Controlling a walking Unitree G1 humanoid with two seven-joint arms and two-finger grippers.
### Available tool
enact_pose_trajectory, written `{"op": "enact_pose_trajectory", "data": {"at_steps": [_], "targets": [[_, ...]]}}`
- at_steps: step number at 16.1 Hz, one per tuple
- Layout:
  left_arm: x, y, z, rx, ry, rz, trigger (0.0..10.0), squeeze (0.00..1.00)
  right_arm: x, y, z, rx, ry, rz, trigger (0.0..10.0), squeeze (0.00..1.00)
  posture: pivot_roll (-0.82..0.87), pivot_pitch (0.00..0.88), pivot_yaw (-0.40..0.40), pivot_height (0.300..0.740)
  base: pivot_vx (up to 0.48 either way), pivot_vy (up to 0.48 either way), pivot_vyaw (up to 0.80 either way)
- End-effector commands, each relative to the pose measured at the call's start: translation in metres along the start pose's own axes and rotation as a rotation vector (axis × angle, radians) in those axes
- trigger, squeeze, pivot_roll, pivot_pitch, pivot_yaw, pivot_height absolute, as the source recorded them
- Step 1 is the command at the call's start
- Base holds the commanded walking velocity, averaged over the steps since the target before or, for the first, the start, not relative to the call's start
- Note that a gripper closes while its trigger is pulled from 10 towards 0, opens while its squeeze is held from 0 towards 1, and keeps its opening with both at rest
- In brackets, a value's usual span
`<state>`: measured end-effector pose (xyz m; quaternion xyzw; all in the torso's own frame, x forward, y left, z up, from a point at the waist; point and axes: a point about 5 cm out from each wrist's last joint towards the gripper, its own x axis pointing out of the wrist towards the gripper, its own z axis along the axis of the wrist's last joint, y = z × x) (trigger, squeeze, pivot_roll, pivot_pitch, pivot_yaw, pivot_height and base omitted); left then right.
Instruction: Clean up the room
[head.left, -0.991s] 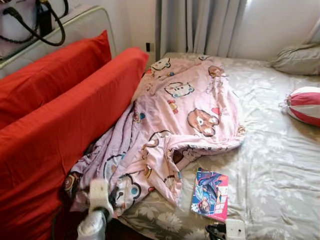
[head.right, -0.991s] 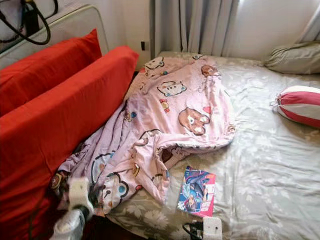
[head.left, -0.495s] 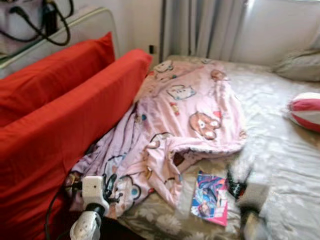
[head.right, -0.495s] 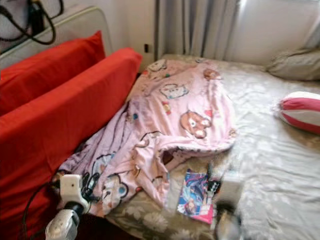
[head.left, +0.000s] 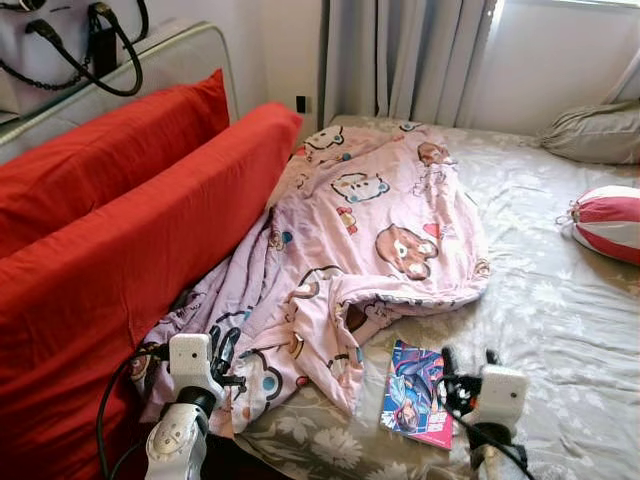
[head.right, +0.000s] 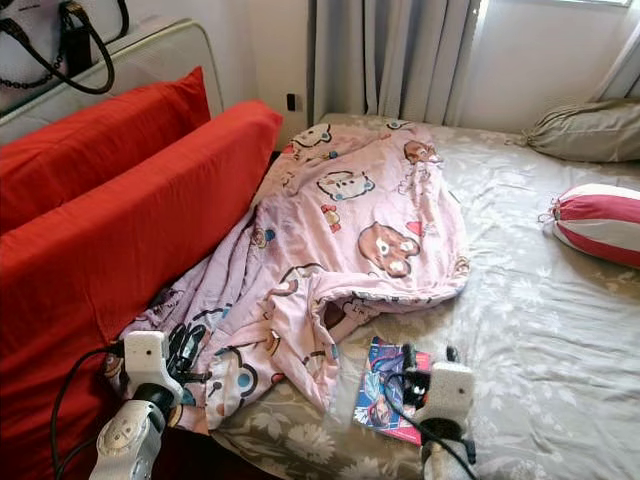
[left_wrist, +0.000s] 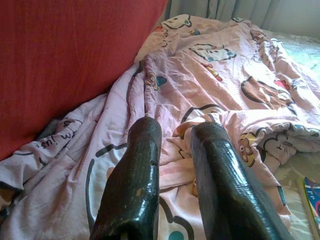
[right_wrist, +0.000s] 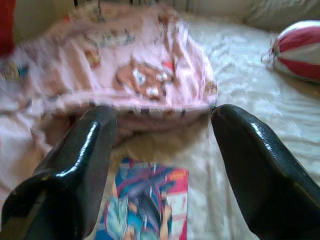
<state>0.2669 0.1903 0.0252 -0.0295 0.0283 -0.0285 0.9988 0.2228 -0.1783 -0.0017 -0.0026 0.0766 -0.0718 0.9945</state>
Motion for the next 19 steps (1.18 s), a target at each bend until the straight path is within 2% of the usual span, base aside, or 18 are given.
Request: {"op": "enact_pose_trajectory", "data": {"at_steps": [1,2,4,6,15,19], "targets": [[0.0,-0.002,-0.003,-0.013,0.019,-0.004,10.0,0.0,-0.001,0.0,-0.002,-0.009,0.021,-0.012,10.0,0.0,-0.07,0.0,-0.003,0.731,0.0,0.0,0.0],[0.0,-0.002,-0.004,-0.012,0.025,-0.006,10.0,0.0,0.0,-0.003,0.0,-0.05,0.01,-0.018,10.0,0.0,-0.07,0.0,-0.001,0.716,0.0,0.0,0.0],[-0.001,-0.003,-0.005,-0.009,0.034,-0.008,10.0,0.0,0.004,-0.003,0.002,-0.048,0.013,-0.015,10.0,0.0,-0.07,0.0,-0.004,0.691,0.0,0.0,0.0],[0.002,-0.005,-0.004,-0.012,0.03,-0.01,10.0,0.0,0.009,-0.003,0.011,-0.055,-0.028,-0.029,10.0,0.0,-0.07,0.0,-0.004,0.661,0.0,0.0,0.0],[0.008,-0.01,0.002,-0.012,0.016,-0.026,10.0,0.0,0.013,-0.002,0.014,-0.06,-0.026,-0.026,10.0,0.0,-0.06,0.001,-0.006,0.661,0.0,0.0,0.0],[0.011,-0.01,0.005,-0.006,0.011,-0.03,10.0,0.0,0.014,-0.002,0.015,-0.059,-0.025,-0.026,10.0,0.0,-0.05,0.028,-0.003,0.661,0.0,0.0,0.0]]}}
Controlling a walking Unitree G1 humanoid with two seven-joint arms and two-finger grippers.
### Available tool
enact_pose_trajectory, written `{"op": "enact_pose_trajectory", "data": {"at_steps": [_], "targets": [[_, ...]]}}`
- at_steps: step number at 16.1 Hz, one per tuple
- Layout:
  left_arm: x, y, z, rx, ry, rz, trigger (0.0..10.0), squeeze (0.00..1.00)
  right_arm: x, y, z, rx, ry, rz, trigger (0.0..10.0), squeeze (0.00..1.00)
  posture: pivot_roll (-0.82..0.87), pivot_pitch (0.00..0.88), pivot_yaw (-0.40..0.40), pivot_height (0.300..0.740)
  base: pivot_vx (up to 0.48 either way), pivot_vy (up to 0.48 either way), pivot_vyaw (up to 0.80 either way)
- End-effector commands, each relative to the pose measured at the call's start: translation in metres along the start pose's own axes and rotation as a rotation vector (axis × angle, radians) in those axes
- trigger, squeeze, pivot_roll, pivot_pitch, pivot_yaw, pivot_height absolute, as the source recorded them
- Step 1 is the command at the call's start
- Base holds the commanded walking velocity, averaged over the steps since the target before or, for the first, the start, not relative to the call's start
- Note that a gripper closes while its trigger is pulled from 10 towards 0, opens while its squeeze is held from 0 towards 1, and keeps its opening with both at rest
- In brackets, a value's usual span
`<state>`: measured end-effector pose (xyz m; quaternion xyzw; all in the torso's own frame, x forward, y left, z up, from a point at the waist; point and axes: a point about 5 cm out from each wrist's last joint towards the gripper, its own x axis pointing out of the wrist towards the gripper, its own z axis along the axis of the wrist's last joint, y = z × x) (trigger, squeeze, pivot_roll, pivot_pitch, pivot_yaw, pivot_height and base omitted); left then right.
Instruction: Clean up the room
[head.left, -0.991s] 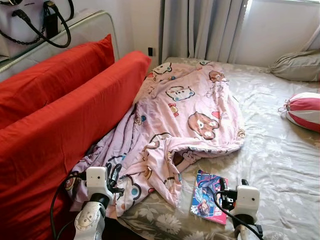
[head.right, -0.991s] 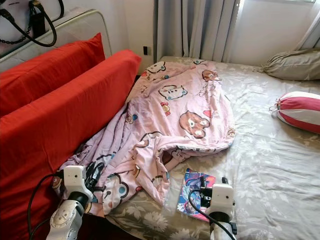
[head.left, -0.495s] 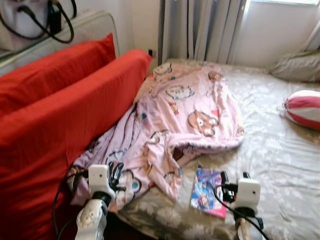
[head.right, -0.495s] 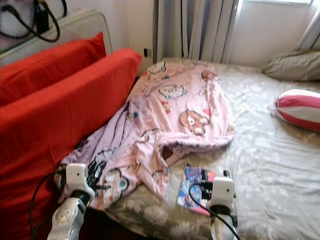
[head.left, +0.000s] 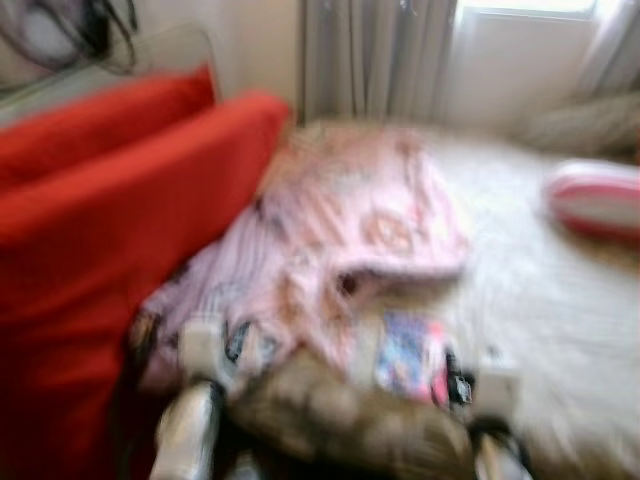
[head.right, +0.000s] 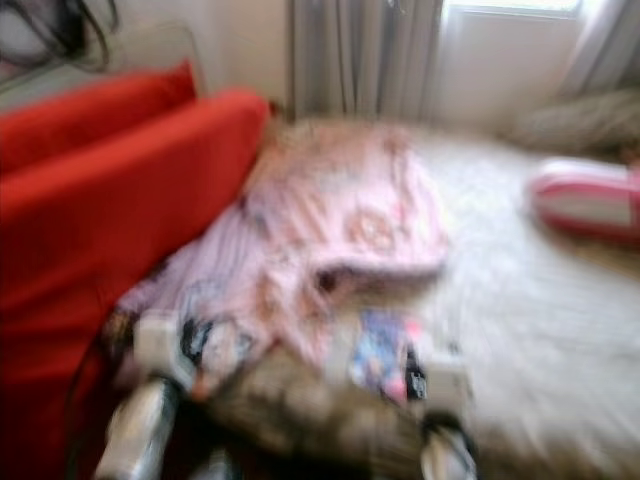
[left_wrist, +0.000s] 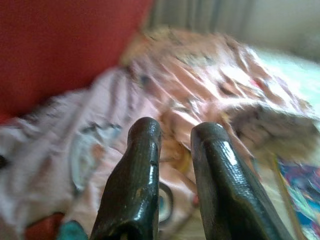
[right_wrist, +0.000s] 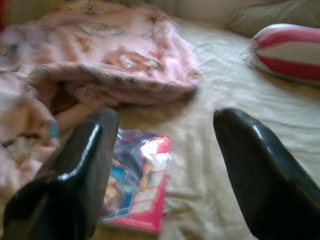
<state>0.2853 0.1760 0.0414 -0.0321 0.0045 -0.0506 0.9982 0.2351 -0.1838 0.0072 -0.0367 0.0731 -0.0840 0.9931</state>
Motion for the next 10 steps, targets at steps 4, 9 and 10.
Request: {"op": "enact_pose_trajectory", "data": {"at_steps": [4,9,10], "targets": [[-0.007,0.0042,-0.0105,-0.005,0.06,0.013,10.0,0.0,0.0043,0.0063,0.0056,0.018,-0.013,0.015,10.0,0.0,-0.05,0.051,-0.001,0.661,0.0,0.0,0.0],[-0.0052,0.0019,-0.0089,-0.008,0.058,0.0,10.0,0.0,0.0069,0.0067,0.0033,0.028,0.007,0.019,10.0,0.0,-0.06,0.067,0.004,0.661,0.107,0.0,0.0],[-0.0051,0.0012,-0.0089,-0.01,0.057,-0.002,10.0,0.0,0.0073,0.0075,0.0039,0.029,0.004,0.021,10.0,0.0,-0.06,0.071,0.005,0.661,0.281,0.0,0.0]]}}
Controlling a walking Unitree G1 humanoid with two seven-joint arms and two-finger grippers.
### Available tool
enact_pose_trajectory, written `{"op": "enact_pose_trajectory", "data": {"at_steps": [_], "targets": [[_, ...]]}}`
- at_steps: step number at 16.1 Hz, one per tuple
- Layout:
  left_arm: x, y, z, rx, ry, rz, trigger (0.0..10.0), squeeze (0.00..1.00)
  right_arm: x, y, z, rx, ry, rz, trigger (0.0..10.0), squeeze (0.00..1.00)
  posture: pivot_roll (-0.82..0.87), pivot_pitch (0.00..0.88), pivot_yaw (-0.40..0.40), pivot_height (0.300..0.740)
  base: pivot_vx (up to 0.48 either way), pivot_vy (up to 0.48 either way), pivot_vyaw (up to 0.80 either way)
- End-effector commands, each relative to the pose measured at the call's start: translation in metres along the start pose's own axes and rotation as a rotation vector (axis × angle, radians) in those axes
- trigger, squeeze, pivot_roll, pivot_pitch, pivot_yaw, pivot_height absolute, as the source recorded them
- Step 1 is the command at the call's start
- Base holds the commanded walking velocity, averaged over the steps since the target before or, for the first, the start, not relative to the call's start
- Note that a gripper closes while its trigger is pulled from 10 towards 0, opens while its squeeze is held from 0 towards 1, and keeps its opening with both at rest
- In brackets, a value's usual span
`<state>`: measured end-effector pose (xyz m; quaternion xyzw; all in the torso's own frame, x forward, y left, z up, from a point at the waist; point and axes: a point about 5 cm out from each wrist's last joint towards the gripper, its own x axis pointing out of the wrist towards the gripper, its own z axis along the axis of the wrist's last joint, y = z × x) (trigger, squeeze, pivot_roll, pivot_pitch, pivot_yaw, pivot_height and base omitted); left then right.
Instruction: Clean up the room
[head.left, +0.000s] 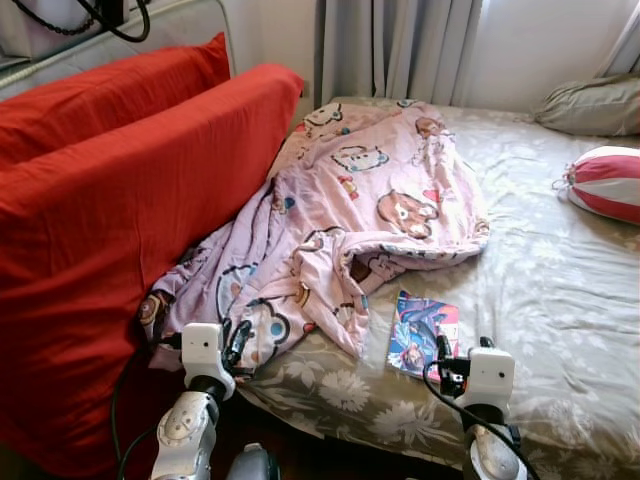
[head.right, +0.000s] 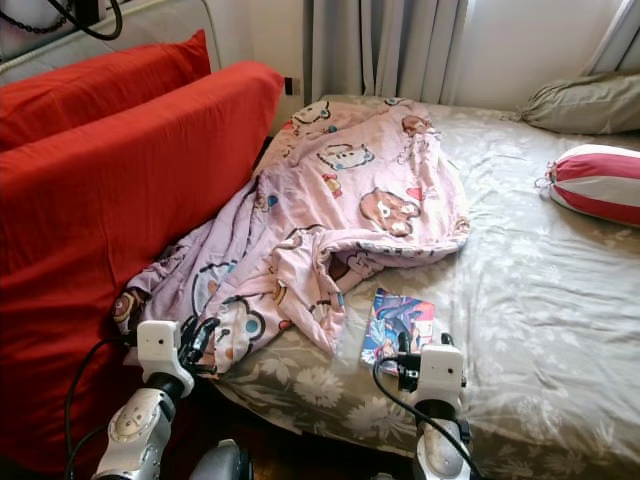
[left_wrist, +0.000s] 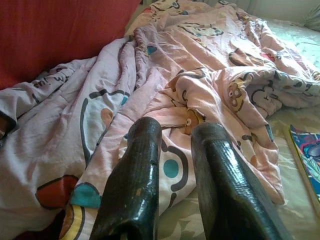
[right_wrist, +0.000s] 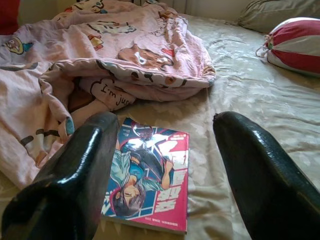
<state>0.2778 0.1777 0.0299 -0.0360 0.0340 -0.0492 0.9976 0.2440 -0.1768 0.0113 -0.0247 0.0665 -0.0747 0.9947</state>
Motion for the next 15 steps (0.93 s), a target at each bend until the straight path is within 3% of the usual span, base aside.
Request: {"op": "enact_pose_trajectory", "data": {"at_steps": [1,11,15], "targets": [[0.002,-0.001,0.002,-0.001,0.0,-0.009,10.0,0.0,0.001,0.0,-0.002,0.005,0.016,0.002,10.0,0.0,-0.07,0.071,0.005,0.661,0.281,0.0,0.0],[0.003,-0.004,0.004,0.0,-0.008,-0.015,10.0,0.0,0.002,0.0,-0.006,0.09,0.05,-0.021,10.0,0.0,-0.06,0.08,0.003,0.661,0.392,0.0,0.0],[0.003,-0.004,0.004,0.001,-0.008,-0.014,10.0,0.0,0.002,-0.008,-0.013,0.173,0.109,-0.094,10.0,0.0,-0.06,0.081,0.001,0.661,0.068,0.0,-0.28]]}}
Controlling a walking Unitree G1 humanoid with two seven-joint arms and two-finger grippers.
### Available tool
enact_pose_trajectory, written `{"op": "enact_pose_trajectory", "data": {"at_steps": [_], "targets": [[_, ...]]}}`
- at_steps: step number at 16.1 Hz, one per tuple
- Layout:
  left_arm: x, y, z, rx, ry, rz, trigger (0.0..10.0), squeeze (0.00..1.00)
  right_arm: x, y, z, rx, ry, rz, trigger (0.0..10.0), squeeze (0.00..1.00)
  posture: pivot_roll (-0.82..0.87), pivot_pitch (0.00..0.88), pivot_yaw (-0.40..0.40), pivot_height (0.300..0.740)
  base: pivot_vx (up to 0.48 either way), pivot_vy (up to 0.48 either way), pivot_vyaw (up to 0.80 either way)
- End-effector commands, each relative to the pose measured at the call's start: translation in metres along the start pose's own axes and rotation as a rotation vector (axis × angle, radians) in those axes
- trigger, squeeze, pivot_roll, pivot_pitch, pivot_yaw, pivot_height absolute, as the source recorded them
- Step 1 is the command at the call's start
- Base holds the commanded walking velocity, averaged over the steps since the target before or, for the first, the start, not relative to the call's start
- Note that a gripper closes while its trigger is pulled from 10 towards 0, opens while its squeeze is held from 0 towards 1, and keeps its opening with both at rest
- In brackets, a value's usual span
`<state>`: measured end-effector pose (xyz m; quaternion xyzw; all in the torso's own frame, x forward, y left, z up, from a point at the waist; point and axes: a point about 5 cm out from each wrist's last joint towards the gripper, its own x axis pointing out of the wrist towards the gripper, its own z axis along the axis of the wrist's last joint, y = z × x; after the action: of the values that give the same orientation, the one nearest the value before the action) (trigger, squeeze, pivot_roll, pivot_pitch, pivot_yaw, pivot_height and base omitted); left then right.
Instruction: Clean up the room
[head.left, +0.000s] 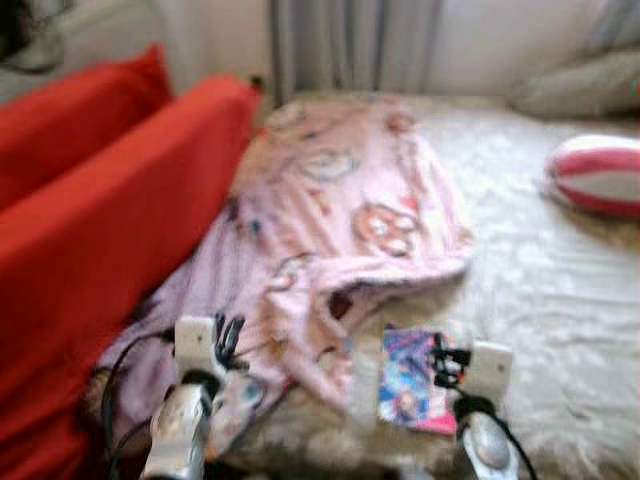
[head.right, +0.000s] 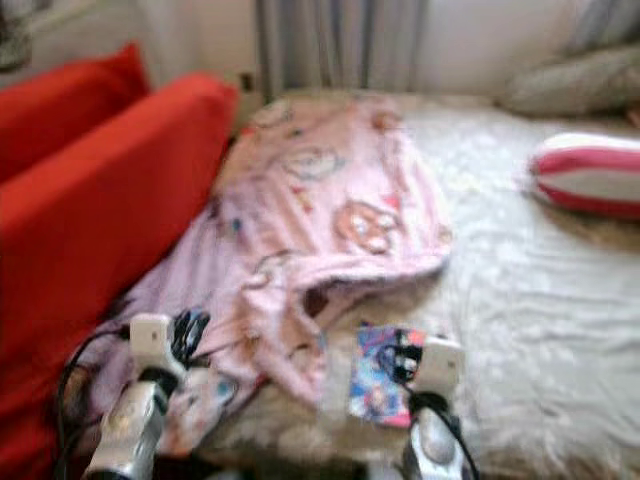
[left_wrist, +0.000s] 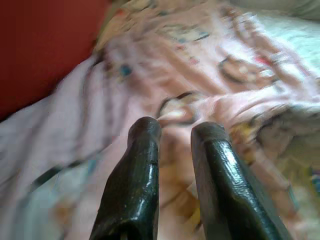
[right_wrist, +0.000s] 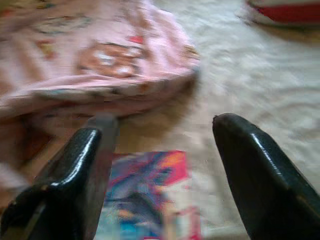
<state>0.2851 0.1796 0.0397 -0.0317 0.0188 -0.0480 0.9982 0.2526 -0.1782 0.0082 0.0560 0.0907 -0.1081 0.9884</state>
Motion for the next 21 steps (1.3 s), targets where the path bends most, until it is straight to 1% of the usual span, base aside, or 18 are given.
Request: {"op": "enact_pose_trajectory", "data": {"at_steps": [1,2,4,7,9,10,11,12,13,14,16,18,19,20,21], "targets": [[-0.004,-0.006,-0.007,-0.008,0.024,-0.015,10.0,0.0,-0.006,-0.011,-0.009,0.008,0.044,-0.037,10.0,0.0,-0.06,0.081,0.001,0.661,0.0,0.0,-0.59],[-0.004,-0.006,-0.007,-0.007,0.027,-0.015,10.0,0.0,-0.006,-0.011,-0.01,0.004,0.047,-0.033,10.0,0.0,-0.06,0.083,0.001,0.661,0.0,0.0,-0.54],[-0.004,-0.006,-0.008,-0.006,0.029,-0.016,10.0,0.0,-0.006,-0.006,-0.012,-0.013,0.063,-0.004,10.0,0.0,-0.06,0.085,0.004,0.661,0.0,0.0,0.0],[-0.004,-0.006,-0.007,-0.004,0.028,-0.016,10.0,0.0,0.002,0.0,-0.011,-0.026,0.081,0.044,10.0,0.0,-0.06,0.09,0.007,0.661,0.0,0.0,0.0],[-0.003,-0.006,-0.005,-0.001,0.025,-0.017,10.0,0.0,0.011,0.002,-0.002,-0.05,0.061,0.049,10.0,0.0,-0.05,0.095,0.01,0.661,0.0,0.0,0.0],[-0.002,-0.005,-0.005,0.0,0.023,-0.017,10.0,0.0,0.016,0.003,0.005,-0.072,0.029,0.046,10.0,0.0,-0.05,0.096,0.012,0.661,0.0,0.0,0.0],[-0.002,-0.005,-0.004,0.0,0.022,-0.014,10.0,0.0,0.019,0.004,0.01,-0.075,0.008,0.057,10.0,0.0,-0.05,0.097,0.013,0.661,0.0,0.0,0.0],[-0.002,-0.005,-0.004,-0.002,0.022,-0.012,10.0,0.0,0.02,0.006,0.01,-0.088,0.015,0.079,10.0,0.0,-0.05,0.099,0.015,0.661,0.0,0.0,0.0],[-0.002,-0.005,-0.004,-0.002,0.023,-0.011,10.0,0.0,0.02,0.009,0.007,-0.096,0.034,0.101,10.0,0.0,-0.05,0.1,0.015,0.661,0.0,0.0,0.0],[-0.002,-0.008,-0.005,-0.002,0.027,-0.014,10.0,0.0,0.016,0.014,0.0,-0.116,0.062,0.146,10.0,0.0,-0.05,0.101,0.015,0.646,0.0,0.0,0.0],[-0.002,-0.01,-0.006,-0.01,0.027,-0.02,10.0,0.0,0.01,0.013,-0.005,-0.107,0.064,0.131,10.0,0.0,-0.05,0.104,0.015,0.632,0.0,0.0,0.0],[-0.003,-0.012,-0.008,-0.013,0.036,-0.029,10.0,0.0,0.007,0.015,-0.011,-0.114,0.089,0.132,10.0,0.0,-0.05,0.106,0.017,0.632,0.0,0.0,0.0],[-0.003,-0.012,-0.008,-0.013,0.036,-0.029,10.0,0.0,0.007,0.016,-0.011,-0.108,0.086,0.138,10.0,0.0,-0.05,0.108,0.018,0.632,0.0,0.0,0.0],[-0.002,-0.012,-0.006,-0.017,0.033,-0.028,10.0,0.0,0.008,0.018,-0.008,-0.07,0.06,0.139,10.0,0.0,-0.04,0.107,0.018,0.632,0.0,0.0,0.0],[-0.001,-0.011,-0.005,-0.017,0.031,-0.028,10.0,0.0,0.009,0.019,-0.007,-0.077,0.056,0.142,10.0,0.0,-0.04,0.107,0.017,0.632,0.0,0.0,0.0]]}}
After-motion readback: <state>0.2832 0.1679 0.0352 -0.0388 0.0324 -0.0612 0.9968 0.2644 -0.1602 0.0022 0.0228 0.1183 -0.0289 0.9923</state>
